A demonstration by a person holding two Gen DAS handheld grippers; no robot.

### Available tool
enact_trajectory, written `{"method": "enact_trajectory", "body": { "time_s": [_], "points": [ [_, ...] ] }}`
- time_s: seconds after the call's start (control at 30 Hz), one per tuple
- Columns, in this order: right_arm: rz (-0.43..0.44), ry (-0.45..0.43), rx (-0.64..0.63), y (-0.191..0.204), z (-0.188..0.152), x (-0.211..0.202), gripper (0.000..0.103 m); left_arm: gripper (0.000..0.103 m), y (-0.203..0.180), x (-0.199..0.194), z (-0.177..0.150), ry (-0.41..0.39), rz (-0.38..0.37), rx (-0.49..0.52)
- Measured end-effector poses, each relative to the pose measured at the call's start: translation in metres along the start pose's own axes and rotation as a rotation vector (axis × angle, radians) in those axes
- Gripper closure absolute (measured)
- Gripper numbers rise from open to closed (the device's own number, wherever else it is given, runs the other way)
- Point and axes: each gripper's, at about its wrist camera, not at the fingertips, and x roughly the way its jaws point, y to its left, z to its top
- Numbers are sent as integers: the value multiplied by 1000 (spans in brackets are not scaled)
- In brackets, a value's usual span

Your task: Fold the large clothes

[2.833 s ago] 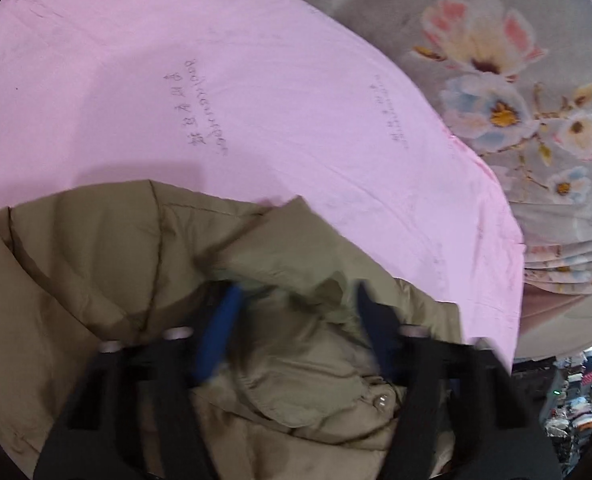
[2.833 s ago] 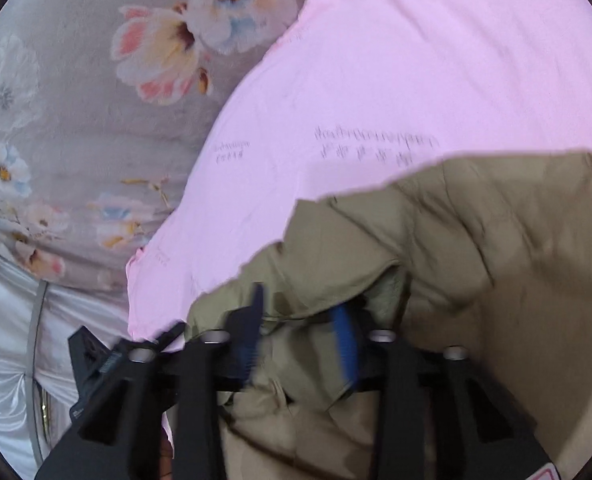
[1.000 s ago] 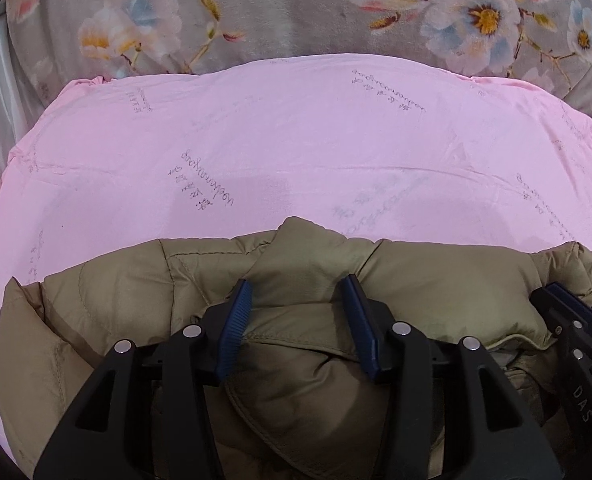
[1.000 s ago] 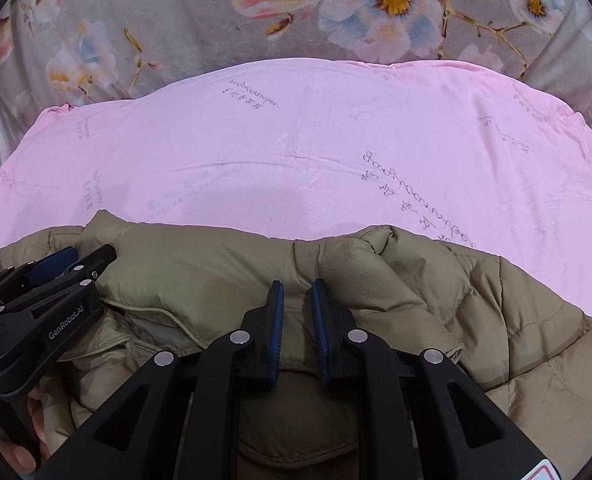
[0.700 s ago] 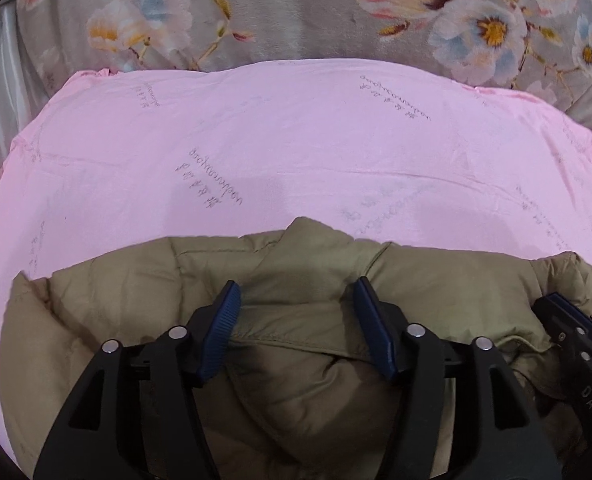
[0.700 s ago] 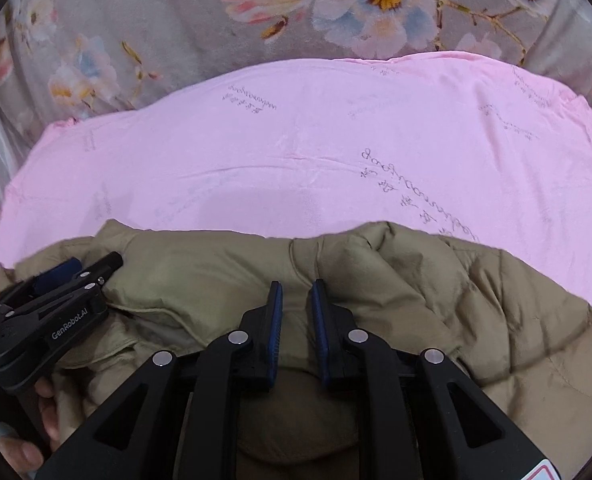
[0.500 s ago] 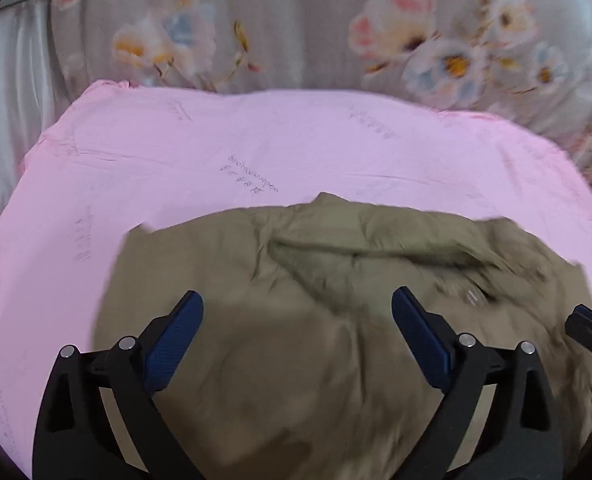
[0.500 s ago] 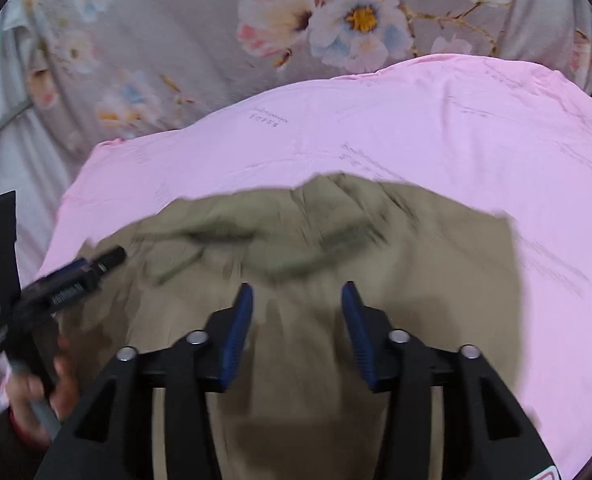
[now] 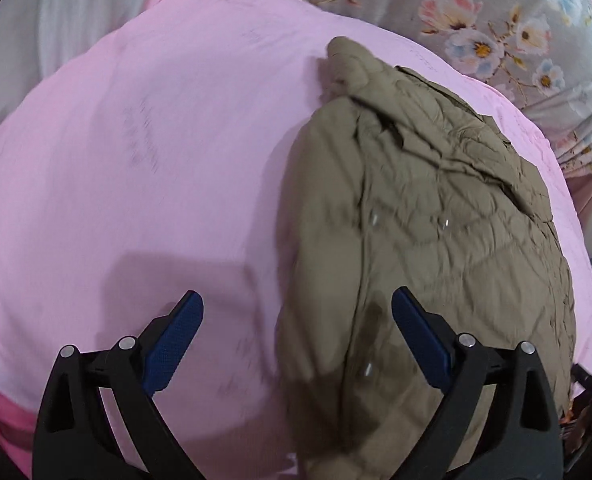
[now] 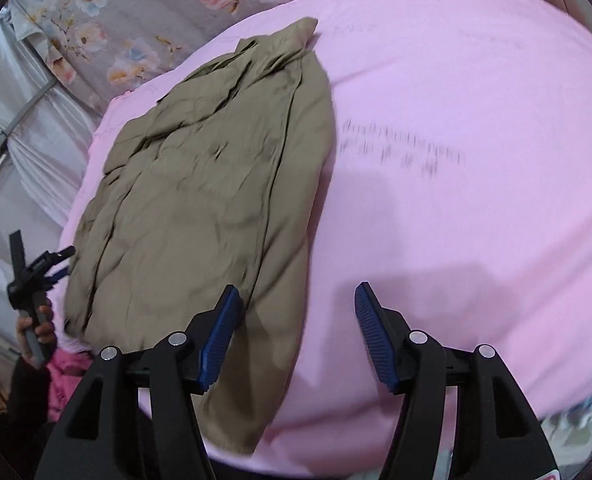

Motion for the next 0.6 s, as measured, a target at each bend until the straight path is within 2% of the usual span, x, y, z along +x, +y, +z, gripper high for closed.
{"method": "enact_trajectory", "body": {
  "time_s": [0.1, 0.2, 0.3, 0.4, 0.43, 0.47, 0.5, 0.53, 0.57, 0.6],
  "points": [
    [40, -7, -13, 11, -14, -3, 41, 10, 12, -6, -20, 15, -51, -67],
    [114, 17, -24, 20, -29, -3, 41, 10, 5, -16, -31, 2, -67, -62],
    [196, 49, -1, 25, -47, 5, 41, 10, -7, -18, -41, 27, -133, -51],
    [208, 20, 32, 28, -53, 12, 44, 14, -22, -17, -46, 32, -126, -6],
    [206, 3, 39, 28, -51, 12, 55, 27, -26, -18, -47, 37, -142, 2],
    [204, -15, 52, 27, -49, 11, 71, 37, -31, -17, -49, 51, -163, 7],
    [213, -34, 68, 27, -46, 8, 79, 48, -34, -18, -49, 55, -149, 12],
    [225, -54, 76, 26, -43, 4, 90, 65, -36, -20, -49, 51, -136, 17],
    [231, -79, 71, 28, -40, -2, 93, 74, -37, -23, -48, 46, -131, 22],
    [224, -116, 44, 34, -37, -12, 94, 87, -37, -28, -47, 41, -136, 20]
  ]
}}
